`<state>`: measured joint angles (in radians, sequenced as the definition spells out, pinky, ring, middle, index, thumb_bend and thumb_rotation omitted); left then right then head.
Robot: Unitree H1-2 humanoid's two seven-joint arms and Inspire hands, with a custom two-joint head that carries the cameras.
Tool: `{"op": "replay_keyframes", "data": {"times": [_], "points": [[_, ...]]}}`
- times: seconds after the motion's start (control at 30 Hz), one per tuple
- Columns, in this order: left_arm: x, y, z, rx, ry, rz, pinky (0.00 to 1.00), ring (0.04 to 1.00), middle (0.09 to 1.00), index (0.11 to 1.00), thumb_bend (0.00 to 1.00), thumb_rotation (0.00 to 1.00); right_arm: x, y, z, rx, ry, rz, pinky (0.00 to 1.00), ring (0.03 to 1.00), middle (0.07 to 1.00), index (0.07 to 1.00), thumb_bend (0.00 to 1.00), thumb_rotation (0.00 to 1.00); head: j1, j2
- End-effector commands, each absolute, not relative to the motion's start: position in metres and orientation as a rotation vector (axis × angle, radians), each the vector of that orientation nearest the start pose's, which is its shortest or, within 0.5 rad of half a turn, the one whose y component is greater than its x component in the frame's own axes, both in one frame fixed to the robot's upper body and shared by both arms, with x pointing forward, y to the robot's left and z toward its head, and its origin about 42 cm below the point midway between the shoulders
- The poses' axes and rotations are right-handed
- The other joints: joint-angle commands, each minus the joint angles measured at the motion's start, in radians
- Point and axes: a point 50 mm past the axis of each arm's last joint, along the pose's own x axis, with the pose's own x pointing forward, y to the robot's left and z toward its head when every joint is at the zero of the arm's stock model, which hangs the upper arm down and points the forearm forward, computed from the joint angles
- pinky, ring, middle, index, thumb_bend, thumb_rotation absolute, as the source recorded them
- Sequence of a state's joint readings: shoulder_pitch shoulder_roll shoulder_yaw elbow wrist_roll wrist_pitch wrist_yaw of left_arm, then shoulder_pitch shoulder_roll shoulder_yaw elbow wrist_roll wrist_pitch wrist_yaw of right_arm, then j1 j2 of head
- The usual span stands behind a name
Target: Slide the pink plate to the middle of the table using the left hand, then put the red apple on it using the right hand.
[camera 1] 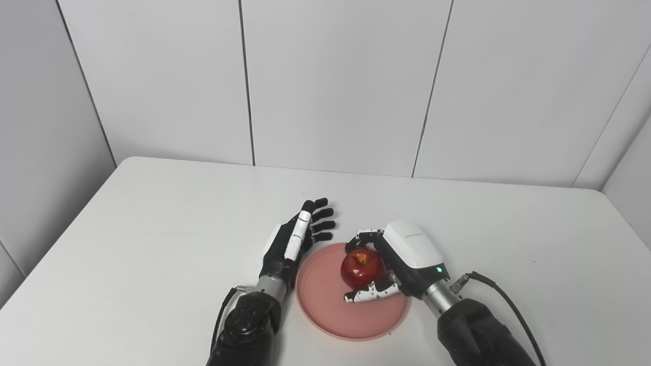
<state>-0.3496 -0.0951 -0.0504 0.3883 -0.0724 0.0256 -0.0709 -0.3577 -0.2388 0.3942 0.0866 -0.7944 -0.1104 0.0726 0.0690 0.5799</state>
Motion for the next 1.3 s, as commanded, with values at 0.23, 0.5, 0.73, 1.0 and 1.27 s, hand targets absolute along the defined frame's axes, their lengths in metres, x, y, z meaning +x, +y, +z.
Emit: {"op": "replay_keyframes", "data": {"times": [0.23,0.5,0.73,1.0,1.27], "points": [[0.378,0.118,0.082,-0.112,0.186,-0.253,0.75,0.782,0.801,0.803,0.72,0.95,0.380,-0.155,0.196,-1.147,-0.580,0.423,0.42,0.487,0.568,0.669,0.94,0.79,0.002,0.000],[0.378,0.118,0.082,-0.120,0.182,-0.258,0.74,0.772,0.803,0.812,0.71,0.96,0.381,-0.156,0.196,-1.143,-0.573,0.432,0.46,0.551,0.640,0.705,1.00,0.85,0.000,0.001],[0.378,0.118,0.081,-0.109,0.188,-0.255,0.77,0.771,0.803,0.807,0.71,0.96,0.380,-0.156,0.196,-1.144,-0.562,0.432,0.44,0.533,0.635,0.710,1.00,0.86,-0.001,0.001],[0.377,0.117,0.081,-0.109,0.191,-0.254,0.80,0.794,0.802,0.802,0.72,0.96,0.381,-0.158,0.200,-1.148,-0.586,0.420,0.44,0.534,0.632,0.710,1.00,0.86,-0.001,0.000],[0.378,0.118,0.083,-0.108,0.179,-0.251,0.76,0.796,0.808,0.809,0.71,0.96,0.380,-0.164,0.223,-1.053,-0.705,0.311,0.57,0.671,0.745,0.786,0.99,0.85,-0.003,0.002]]}}
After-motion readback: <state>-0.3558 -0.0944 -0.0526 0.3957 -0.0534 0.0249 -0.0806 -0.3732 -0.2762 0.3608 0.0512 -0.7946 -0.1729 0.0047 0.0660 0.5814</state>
